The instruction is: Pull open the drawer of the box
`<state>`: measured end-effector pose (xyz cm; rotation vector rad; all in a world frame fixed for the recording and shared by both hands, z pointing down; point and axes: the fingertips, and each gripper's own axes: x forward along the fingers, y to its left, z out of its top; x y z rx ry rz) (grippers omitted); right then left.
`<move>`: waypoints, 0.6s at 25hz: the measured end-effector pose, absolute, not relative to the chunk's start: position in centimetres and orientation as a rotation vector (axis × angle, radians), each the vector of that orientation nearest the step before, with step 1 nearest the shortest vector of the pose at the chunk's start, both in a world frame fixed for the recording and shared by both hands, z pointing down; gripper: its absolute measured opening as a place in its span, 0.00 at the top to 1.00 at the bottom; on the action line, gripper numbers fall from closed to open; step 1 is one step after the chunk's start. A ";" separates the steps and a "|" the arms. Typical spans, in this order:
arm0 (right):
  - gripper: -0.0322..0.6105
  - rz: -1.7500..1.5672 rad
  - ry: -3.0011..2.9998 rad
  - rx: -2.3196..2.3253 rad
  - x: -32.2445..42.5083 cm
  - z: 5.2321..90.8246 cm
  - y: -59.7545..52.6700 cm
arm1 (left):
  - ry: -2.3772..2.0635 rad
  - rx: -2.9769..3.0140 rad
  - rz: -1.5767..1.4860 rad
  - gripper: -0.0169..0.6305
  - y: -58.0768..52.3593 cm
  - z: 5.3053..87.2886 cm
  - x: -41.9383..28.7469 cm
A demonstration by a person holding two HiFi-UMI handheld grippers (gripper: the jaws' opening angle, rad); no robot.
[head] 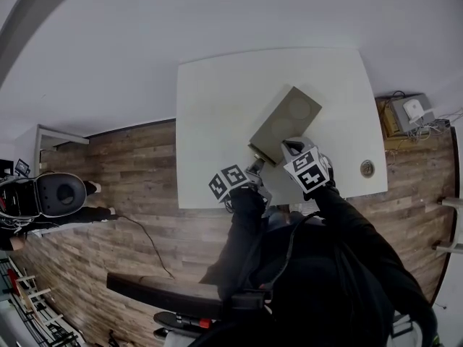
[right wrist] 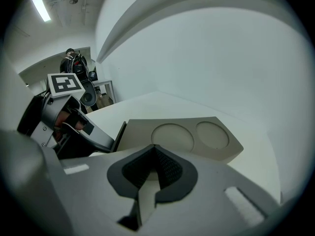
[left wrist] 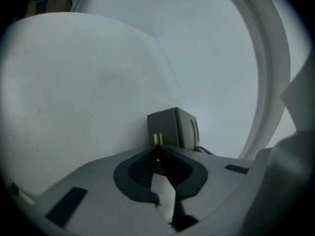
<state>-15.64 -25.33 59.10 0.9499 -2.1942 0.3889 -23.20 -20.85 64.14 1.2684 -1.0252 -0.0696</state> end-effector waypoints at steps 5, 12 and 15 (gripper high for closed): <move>0.96 0.398 -2.197 0.946 -15.6 59.2 -25.4 | -1.037 1.268 -0.059 0.94 -20.8 64.1 -23.4; 0.96 0.412 -2.207 0.945 -15.7 59.0 -25.3 | -1.051 1.264 -0.034 0.94 -20.4 64.1 -23.8; 0.96 0.417 -2.208 0.942 -15.8 58.9 -25.4 | -1.054 1.262 -0.034 0.94 -20.2 64.1 -24.0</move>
